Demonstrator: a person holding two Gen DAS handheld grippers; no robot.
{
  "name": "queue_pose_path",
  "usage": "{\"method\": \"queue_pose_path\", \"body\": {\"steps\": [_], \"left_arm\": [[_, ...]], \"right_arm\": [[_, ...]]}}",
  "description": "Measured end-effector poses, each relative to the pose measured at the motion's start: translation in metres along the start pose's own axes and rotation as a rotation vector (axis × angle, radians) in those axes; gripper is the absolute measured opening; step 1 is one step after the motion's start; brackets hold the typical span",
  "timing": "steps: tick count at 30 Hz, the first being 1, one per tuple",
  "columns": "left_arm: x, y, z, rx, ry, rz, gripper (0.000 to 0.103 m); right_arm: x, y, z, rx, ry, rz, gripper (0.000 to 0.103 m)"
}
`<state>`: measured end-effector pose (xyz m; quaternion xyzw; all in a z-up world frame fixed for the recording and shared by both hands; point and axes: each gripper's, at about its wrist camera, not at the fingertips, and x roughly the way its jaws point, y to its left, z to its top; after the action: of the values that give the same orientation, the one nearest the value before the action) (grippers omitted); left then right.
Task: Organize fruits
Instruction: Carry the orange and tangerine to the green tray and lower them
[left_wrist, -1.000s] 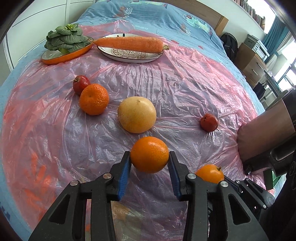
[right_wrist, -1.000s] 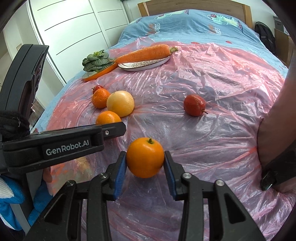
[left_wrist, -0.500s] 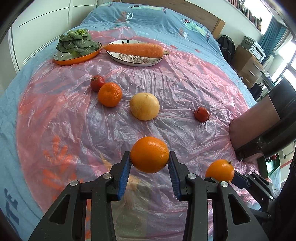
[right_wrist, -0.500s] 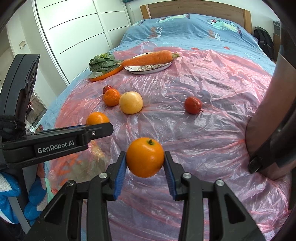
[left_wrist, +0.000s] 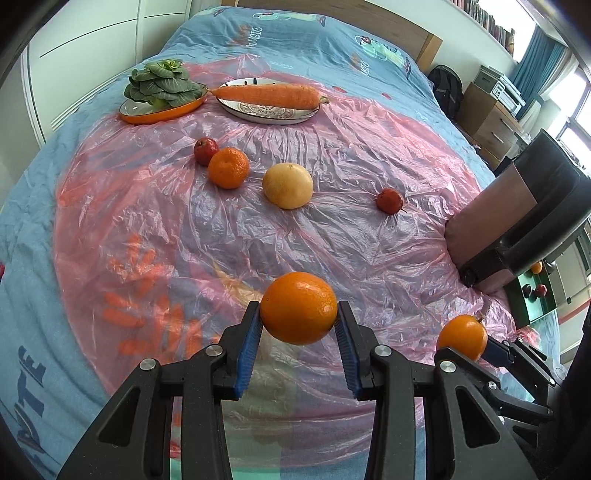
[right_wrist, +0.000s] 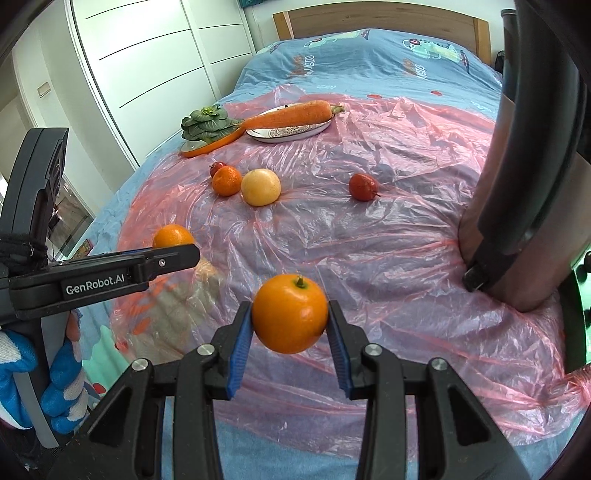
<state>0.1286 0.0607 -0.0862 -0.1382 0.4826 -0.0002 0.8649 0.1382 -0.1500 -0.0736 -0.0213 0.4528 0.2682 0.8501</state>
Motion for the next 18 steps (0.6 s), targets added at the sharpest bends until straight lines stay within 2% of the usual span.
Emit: {"method": "queue_pose_path", "body": {"steps": [9,18], "left_arm": [[-0.007,-0.017,-0.023,0.052,0.025,0.004,0.035],[-0.009,-0.054,-0.043,0.139,0.054,-0.016,0.035]], "right_arm": [[-0.021,-0.020,-0.024,0.040,0.008,-0.038,0.062],[-0.044,-0.050,-0.044,0.087,0.004,-0.083,0.062]]}}
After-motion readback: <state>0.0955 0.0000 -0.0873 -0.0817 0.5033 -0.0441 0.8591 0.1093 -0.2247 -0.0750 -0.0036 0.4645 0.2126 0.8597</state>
